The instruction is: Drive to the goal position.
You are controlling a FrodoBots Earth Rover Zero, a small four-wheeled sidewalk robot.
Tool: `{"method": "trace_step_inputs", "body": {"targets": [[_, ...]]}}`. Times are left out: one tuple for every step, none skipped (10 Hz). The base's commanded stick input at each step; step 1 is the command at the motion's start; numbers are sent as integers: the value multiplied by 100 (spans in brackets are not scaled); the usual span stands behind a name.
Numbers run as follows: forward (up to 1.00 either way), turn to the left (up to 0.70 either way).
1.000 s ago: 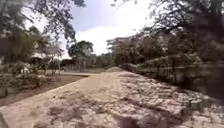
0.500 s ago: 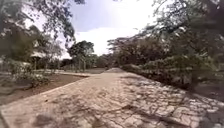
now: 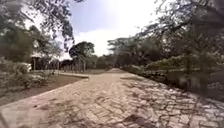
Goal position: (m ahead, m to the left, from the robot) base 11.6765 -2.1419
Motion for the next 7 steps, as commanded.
{"method": "trace_step_inputs", "body": {"targets": [[70, 0], [70, -6], [70, -24], [70, -35], [70, -35], [70, -26], [70, -7]]}}
